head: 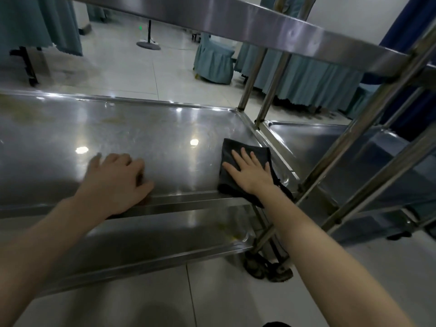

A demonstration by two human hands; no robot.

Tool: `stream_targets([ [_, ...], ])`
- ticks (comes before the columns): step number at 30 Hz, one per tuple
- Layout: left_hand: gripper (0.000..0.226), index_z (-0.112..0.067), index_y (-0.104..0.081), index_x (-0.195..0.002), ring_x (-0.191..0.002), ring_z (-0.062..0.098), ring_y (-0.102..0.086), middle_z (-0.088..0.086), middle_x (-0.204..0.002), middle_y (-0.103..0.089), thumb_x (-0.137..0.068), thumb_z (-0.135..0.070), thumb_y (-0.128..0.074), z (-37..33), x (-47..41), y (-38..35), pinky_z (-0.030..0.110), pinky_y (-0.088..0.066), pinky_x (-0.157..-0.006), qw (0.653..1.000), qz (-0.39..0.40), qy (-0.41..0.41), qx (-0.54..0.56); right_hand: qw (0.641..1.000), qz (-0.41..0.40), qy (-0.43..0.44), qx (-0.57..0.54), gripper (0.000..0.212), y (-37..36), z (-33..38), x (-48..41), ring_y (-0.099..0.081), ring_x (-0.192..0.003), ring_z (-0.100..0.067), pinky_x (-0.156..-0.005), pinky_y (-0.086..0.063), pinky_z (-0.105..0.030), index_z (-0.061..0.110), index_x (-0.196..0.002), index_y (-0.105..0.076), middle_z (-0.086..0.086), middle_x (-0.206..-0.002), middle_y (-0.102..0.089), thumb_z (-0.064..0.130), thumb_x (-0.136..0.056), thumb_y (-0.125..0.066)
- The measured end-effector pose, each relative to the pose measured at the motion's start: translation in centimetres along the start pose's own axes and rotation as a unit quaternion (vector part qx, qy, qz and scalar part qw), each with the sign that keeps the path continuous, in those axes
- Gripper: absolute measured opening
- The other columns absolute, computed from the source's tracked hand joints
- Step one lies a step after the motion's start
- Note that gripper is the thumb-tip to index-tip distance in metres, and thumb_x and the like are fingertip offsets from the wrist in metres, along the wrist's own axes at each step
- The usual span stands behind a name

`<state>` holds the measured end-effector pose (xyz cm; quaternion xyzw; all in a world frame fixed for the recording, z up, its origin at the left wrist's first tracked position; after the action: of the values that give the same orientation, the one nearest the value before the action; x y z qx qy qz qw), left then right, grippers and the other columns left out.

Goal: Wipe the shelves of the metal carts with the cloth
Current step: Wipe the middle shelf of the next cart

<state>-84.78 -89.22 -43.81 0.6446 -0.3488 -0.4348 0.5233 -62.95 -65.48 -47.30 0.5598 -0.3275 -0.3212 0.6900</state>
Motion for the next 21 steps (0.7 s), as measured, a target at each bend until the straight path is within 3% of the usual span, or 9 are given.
stream_targets([
  [2,0.048,-0.035,-0.049,-0.125,-0.127,0.025,-0.045,0.0,-0.136,-0.052,-0.09,-0.064,-0.033,-5.5,-1.8,-1.8,0.049,-0.026,-0.112,0.997,0.026,-0.065,0.043,0.999,-0.006,-0.034,0.006,0.072,1.0,-2.7,-1.5,0.008,-0.15,-0.016,-0.117,0.008,-0.056,0.041,-0.155,-0.004,0.012,-0.163,0.008,0.073,-0.092,-0.013],
  [4,0.06,-0.04,-0.032,-0.144,-0.143,0.022,-0.027,-0.006,-0.157,-0.029,-0.092,-0.066,-0.019,-9.6,-2.7,-3.9,0.045,-0.016,-0.117,0.99,0.054,-0.111,0.07,0.998,-0.025,-0.058,0.009,0.07,2.1,-4.7,-2.9,0.006,-0.15,-0.017,-0.118,0.006,-0.056,0.039,-0.155,-0.006,0.01,-0.164,0.005,0.071,-0.094,-0.015],
  [7,0.072,-0.045,-0.025,-0.147,-0.145,0.018,-0.024,-0.011,-0.16,-0.022,-0.087,-0.073,0.003,-10.2,-3.3,-4.5,0.042,-0.019,-0.117,0.992,0.028,-0.108,0.064,0.989,-0.058,-0.137,-0.007,0.07,3.7,-7.7,-3.6,-0.003,-0.15,-0.026,-0.117,-0.009,-0.059,0.034,-0.156,-0.008,0.005,-0.165,0.001,0.069,-0.095,-0.017],
  [11,0.076,-0.046,-0.027,-0.146,-0.143,0.017,-0.028,-0.013,-0.158,-0.026,-0.082,-0.072,0.006,-10.1,-3.1,-4.0,0.043,-0.022,-0.116,0.994,0.026,-0.1,0.047,0.967,-0.063,-0.246,-0.003,0.077,2.3,-10.2,0.1,-0.02,-0.142,-0.042,-0.111,-0.019,-0.058,0.027,-0.156,-0.001,-0.01,-0.163,-0.008,0.07,-0.093,-0.014],
  [14,0.079,-0.045,-0.025,-0.148,-0.145,0.018,-0.024,-0.013,-0.159,-0.022,-0.081,-0.07,0.008,-10.6,-2.8,-3.8,0.043,-0.019,-0.117,0.993,0.037,-0.106,0.045,0.968,-0.082,-0.238,0.02,0.079,2.3,-10.2,0.6,-0.021,-0.141,-0.045,-0.11,-0.019,-0.058,0.022,-0.156,-0.003,-0.015,-0.162,-0.011,0.069,-0.093,-0.014],
  [18,0.078,-0.049,-0.014,-0.149,-0.148,0.014,-0.014,-0.016,-0.161,-0.012,-0.078,-0.069,0.013,-10.4,-3.0,-4.3,0.041,-0.013,-0.12,0.993,0.049,-0.097,0.043,0.989,-0.065,-0.13,0.019,0.071,4.2,-8.2,-5.4,-0.016,-0.145,-0.04,-0.114,-0.019,-0.056,0.026,-0.157,-0.006,-0.008,-0.164,-0.007,0.065,-0.097,-0.016],
  [21,0.074,-0.05,-0.011,-0.149,-0.148,0.012,-0.013,-0.017,-0.161,-0.011,-0.081,-0.069,0.01,-10.2,-3.3,-4.7,0.04,-0.012,-0.119,0.994,0.048,-0.093,0.04,0.993,-0.054,-0.103,0.005,0.068,4.6,-7.2,-9.0,-0.013,-0.147,-0.037,-0.115,-0.017,-0.055,0.031,-0.156,-0.009,-0.001,-0.165,-0.003,0.064,-0.098,-0.017],
])
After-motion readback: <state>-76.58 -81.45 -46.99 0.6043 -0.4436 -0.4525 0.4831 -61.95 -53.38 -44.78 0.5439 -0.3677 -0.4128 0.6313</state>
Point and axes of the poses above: each hand's wrist, its own x-axis away from the middle knuckle, its own y-axis out of the back of the hand, z = x × y, the point moved 10 cm from there along -x, towards the middle knuckle
